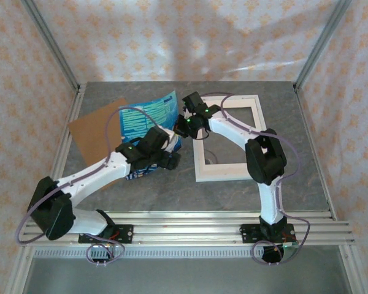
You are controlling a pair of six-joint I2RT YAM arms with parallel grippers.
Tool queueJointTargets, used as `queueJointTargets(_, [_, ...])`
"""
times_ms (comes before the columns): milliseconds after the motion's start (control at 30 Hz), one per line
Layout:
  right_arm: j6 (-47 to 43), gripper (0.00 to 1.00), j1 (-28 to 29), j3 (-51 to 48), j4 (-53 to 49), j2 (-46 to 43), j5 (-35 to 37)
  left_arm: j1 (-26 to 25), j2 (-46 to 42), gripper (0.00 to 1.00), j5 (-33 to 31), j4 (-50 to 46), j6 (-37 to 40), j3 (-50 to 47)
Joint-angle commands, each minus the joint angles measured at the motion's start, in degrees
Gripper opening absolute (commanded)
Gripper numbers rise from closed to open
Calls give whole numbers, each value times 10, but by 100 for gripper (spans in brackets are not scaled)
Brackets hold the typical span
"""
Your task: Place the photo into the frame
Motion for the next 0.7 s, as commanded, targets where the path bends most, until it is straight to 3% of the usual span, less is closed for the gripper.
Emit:
queueJointTargets(0, [13,0,3,12,-28,-21,16,-24,33,96,-33,17,38,29])
queueJointTargets(100, [17,0,3,4,-24,-30,17,-27,64,92,-88,20,37,44])
queueJointTargets(233, [19,0,4,-4,-24,-38,18,-27,87,77,-130,31,50,56])
queueJointTargets(500, [30,0,3,-12,-15,-41,19,-30,96,43,-91,45,52,58])
queueJointTargets(667, [37,0,3,-12,-10,-40,24,-30,96,16,-46,45,34,58])
